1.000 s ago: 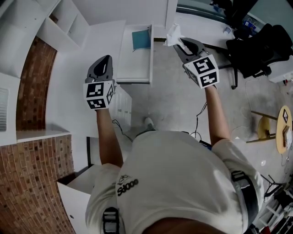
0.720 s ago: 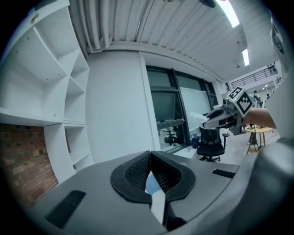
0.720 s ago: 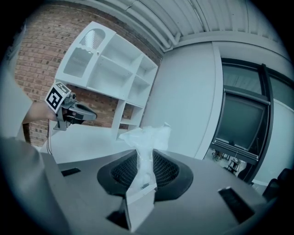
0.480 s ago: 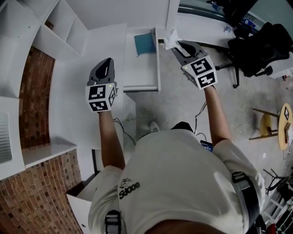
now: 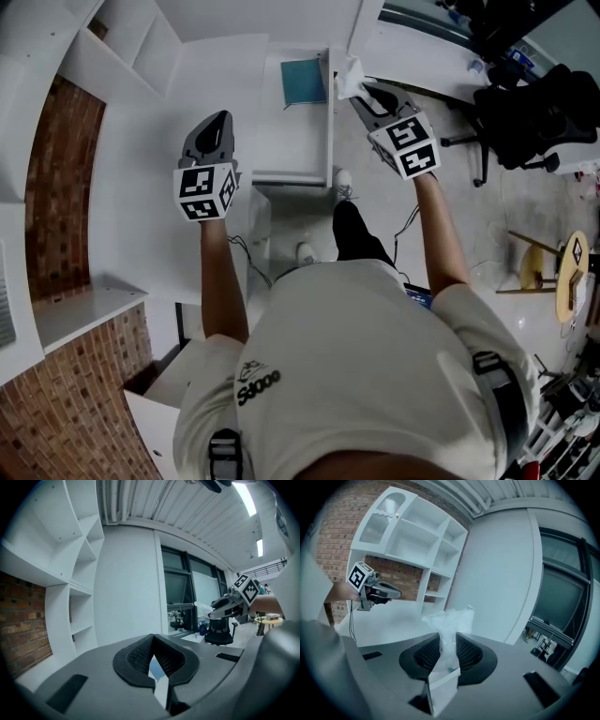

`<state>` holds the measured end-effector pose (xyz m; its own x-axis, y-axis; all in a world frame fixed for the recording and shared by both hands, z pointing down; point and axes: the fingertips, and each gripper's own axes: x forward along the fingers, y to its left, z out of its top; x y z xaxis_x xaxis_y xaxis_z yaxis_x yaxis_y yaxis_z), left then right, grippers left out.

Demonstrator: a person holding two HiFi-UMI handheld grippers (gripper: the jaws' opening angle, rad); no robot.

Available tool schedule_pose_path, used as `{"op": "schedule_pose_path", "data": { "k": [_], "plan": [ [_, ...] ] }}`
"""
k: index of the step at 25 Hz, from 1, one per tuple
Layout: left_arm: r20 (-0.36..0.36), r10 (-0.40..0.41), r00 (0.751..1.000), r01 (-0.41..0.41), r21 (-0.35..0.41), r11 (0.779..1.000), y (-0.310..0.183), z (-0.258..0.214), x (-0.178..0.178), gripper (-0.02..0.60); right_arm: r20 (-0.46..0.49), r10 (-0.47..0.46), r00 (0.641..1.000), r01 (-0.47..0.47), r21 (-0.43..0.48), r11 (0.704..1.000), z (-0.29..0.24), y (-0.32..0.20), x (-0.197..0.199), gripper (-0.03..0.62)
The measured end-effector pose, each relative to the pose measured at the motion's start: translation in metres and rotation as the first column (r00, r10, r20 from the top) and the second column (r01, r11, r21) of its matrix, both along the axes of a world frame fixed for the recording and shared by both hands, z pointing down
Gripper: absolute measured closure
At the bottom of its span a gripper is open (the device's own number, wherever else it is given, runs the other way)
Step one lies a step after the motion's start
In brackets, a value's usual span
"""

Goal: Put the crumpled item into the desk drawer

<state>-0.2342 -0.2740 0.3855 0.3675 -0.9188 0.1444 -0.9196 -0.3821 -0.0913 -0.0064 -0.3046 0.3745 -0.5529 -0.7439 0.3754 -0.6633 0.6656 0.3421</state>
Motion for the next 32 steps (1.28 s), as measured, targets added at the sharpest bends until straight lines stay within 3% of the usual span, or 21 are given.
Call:
{"op": "schedule_pose_path", "data": {
  "k": [5, 13, 16, 23, 32],
  "plan": [
    [0.043, -0.051, 0.998, 0.051, -0.014, 0.999, -0.039, 0.015, -0.007, 0.565, -0.022, -0.041, 0.999, 0.04, -0.024, 0.999, 0.019, -0.051, -0.011, 0.513],
    [0.034, -0.094, 0.995, 0.096, -0.066, 0.993, -0.099, 0.041, -0.004, 0.568, -0.063, -0.149, 0.987, 0.14, -0.129, 0.982, 0.071, -0.148, -0.03, 0.513],
    [0.018, -0.147, 0.989, 0.148, -0.104, 0.983, -0.123, 0.054, -0.013, 0.566, -0.086, -0.197, 0.977, 0.179, -0.18, 0.967, 0.098, -0.182, -0.041, 0.513],
    [0.004, -0.279, 0.96, 0.271, -0.251, 0.929, -0.157, 0.106, -0.041, 0.566, -0.175, -0.334, 0.926, 0.266, -0.324, 0.908, 0.185, -0.244, -0.082, 0.513],
    [0.038, -0.418, 0.908, 0.403, -0.357, 0.842, -0.171, 0.151, -0.068, 0.566, -0.306, -0.554, 0.774, 0.37, -0.492, 0.788, 0.297, -0.277, -0.125, 0.51]
  ]
}}
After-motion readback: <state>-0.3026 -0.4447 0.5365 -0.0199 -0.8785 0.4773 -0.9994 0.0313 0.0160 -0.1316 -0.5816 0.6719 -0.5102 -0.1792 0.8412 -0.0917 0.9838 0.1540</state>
